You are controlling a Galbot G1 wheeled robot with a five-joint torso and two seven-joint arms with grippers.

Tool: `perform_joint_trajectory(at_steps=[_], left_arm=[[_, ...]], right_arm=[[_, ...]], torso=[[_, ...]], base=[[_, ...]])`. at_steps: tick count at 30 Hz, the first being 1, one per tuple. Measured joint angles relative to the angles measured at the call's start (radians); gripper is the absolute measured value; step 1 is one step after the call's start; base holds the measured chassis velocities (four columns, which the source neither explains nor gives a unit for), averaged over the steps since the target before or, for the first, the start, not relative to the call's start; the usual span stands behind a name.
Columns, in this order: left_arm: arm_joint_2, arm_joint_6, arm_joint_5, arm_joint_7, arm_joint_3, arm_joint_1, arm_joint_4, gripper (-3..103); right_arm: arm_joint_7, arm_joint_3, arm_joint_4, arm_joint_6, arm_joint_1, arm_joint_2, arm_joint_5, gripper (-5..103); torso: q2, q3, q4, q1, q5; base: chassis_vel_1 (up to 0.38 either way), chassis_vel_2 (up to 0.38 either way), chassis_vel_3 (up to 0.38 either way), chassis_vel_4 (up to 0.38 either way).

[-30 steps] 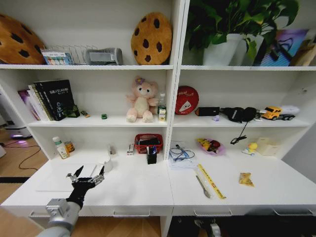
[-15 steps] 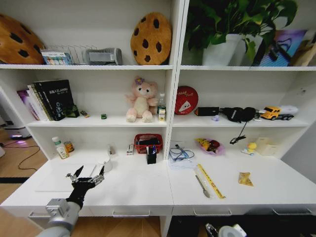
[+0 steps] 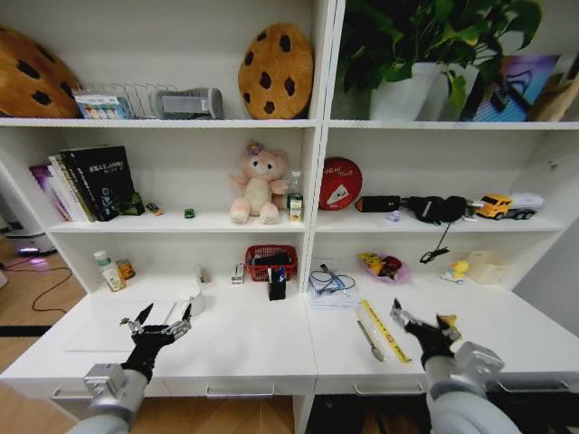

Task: Organize the objects on the table.

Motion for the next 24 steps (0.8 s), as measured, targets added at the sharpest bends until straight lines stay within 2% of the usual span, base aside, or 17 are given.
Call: perform_joint_trajectory(at_steps=[1,2,3,4,5,7,8,10,12,16,20,23,24], left_arm=[[0.000,0.000,0.000,0.000,0.000,0.000,0.000,100],[0.000,0.000,0.000,0.000,0.000,0.000,0.000,100],[0.000,0.000,0.000,0.000,0.000,0.000,0.000,100],[0.000,0.000,0.000,0.000,0.000,0.000,0.000,100],[0.000,0.000,0.000,0.000,0.000,0.000,0.000,100],[0.000,0.000,0.000,0.000,0.000,0.000,0.000,100],[0.000,0.000,0.000,0.000,0.000,0.000,0.000,100],[0.000,0.000,0.000,0.000,0.000,0.000,0.000,100],[0.000,0.000,0.000,0.000,0.000,0.000,0.000,100],[0.000,0.000,0.000,0.000,0.000,0.000,0.000,100],[0.000,0.000,0.000,0.000,0.000,0.000,0.000,100],[0.000,0.000,0.000,0.000,0.000,0.000,0.000,100],[0.000,0.000,0.000,0.000,0.000,0.000,0.000,100]], right_arm=[[-0.045,0.009,-0.038,0.024,0.025,-0.016,-0.028,100],[-0.045,0.009,-0.038,0.024,0.025,-0.016,-0.028,100],[-0.092,0.019,-0.078,0.051,0.049,-0.030,-0.039,100],[-0.208,0.057,-0.179,0.092,0.097,-0.052,-0.045,100],[-0.208,0.057,-0.179,0.092,0.097,-0.052,-0.045,100],[-0.302,0.103,-0.260,0.104,0.115,-0.067,-0.033,103],[-0.302,0.103,-0.260,0.104,0.115,-0.067,-0.033,103],[-0.365,0.161,-0.310,0.103,0.095,-0.080,-0.012,96],[-0.371,0.171,-0.315,0.103,0.089,-0.081,-0.011,93],[-0.429,0.233,-0.307,0.100,0.018,-0.066,-0.011,102],[-0.434,0.240,-0.297,0.088,0.009,-0.058,0.007,95],[-0.427,0.238,-0.285,0.073,0.011,-0.057,0.032,80],[-0.427,0.238,-0.285,0.073,0.011,-0.057,0.032,80]], torso=[[0.000,0.000,0.0002,0.000,-0.0001],[0.000,0.000,0.0002,0.000,-0.0001],[0.000,0.000,0.0001,0.000,-0.0002],[0.000,0.000,0.0004,0.000,-0.0001],[0.000,0.000,0.0004,0.000,-0.0001],[0.000,0.000,0.0002,0.000,0.0001],[0.000,0.000,0.0002,0.000,0.0001],[0.000,0.000,0.0000,0.000,-0.0003],[0.000,0.000,-0.0002,0.000,-0.0003],[0.000,0.000,-0.0004,0.000,-0.0004],[0.000,0.000,-0.0001,0.000,-0.0006],[0.000,0.000,0.0001,0.000,-0.0006],[0.000,0.000,0.0001,0.000,-0.0006]], base=[[0.000,0.000,0.000,0.000],[0.000,0.000,0.000,0.000],[0.000,0.000,0.000,0.000],[0.000,0.000,0.000,0.000],[0.000,0.000,0.000,0.000],[0.000,0.000,0.000,0.000],[0.000,0.000,0.000,0.000],[0.000,0.000,0.000,0.000],[0.000,0.000,0.000,0.000],[0.000,0.000,0.000,0.000],[0.000,0.000,0.000,0.000],[-0.008,-0.023,0.031,0.018],[-0.025,-0.070,0.092,0.055]])
